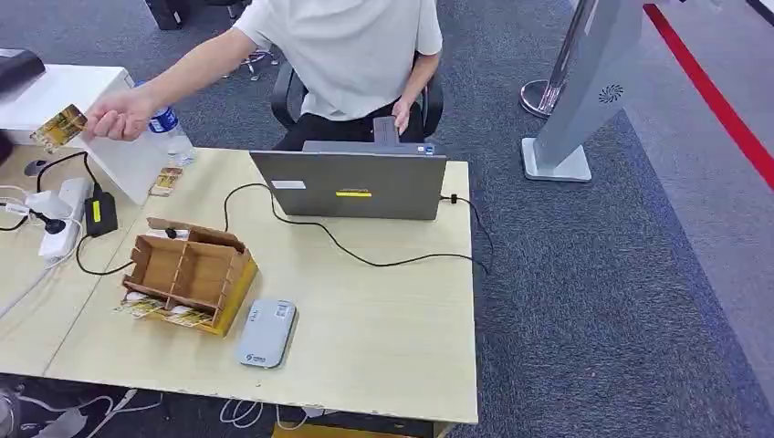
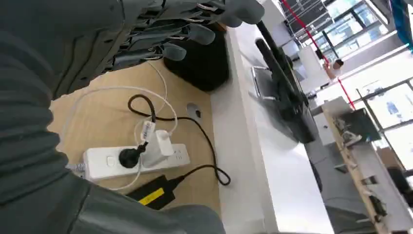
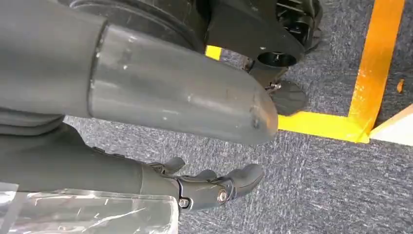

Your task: Pass the card to the sensor for recognition and then transmit it.

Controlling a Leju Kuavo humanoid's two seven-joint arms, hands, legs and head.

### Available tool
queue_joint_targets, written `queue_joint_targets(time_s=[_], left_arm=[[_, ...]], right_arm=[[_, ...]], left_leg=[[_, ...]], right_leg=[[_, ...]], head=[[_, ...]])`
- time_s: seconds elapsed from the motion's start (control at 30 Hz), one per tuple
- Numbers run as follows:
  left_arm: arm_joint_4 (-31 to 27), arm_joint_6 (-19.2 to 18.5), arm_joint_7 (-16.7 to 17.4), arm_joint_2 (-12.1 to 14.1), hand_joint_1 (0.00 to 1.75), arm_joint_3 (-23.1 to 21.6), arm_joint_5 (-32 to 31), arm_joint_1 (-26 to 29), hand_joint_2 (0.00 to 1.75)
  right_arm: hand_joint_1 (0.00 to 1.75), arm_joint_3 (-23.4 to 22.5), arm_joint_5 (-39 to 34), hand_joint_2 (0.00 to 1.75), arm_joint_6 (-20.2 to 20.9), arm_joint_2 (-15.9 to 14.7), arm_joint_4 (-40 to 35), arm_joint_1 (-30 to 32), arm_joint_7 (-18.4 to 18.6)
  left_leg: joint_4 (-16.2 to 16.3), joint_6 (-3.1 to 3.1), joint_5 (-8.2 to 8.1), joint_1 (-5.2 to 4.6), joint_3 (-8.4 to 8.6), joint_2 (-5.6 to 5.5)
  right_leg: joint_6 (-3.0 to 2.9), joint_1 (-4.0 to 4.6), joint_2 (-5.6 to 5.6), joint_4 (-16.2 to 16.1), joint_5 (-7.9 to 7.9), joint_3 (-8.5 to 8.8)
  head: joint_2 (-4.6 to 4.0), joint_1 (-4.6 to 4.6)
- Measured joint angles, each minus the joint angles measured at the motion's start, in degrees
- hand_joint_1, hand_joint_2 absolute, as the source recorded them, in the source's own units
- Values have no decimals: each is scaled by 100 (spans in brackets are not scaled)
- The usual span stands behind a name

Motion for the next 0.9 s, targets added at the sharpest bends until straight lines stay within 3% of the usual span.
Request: queue_joint_targets(time_s=[0.33,0.37,0.9], left_arm=[[2,579,644,-326,0,-1410,-1362,-672,175],[2,627,691,-358,175,-1537,-1477,-733,175],[114,1543,1729,-970,175,-3764,-3604,-1851,175]], right_arm=[[0,0,118,0,-9,35,0,-16,98],[0,0,127,0,-13,44,0,-21,114],[0,0,343,0,-42,116,0,-40,275]], left_leg=[[2,3,3,0,-2,9],[2,2,3,0,-2,9],[6,1,4,-1,-5,7]], right_leg=[[-1,0,8,0,4,-4],[-1,0,9,0,4,-4],[0,-1,7,2,9,-5]], head=[[0,0],[0,2],[0,0]])
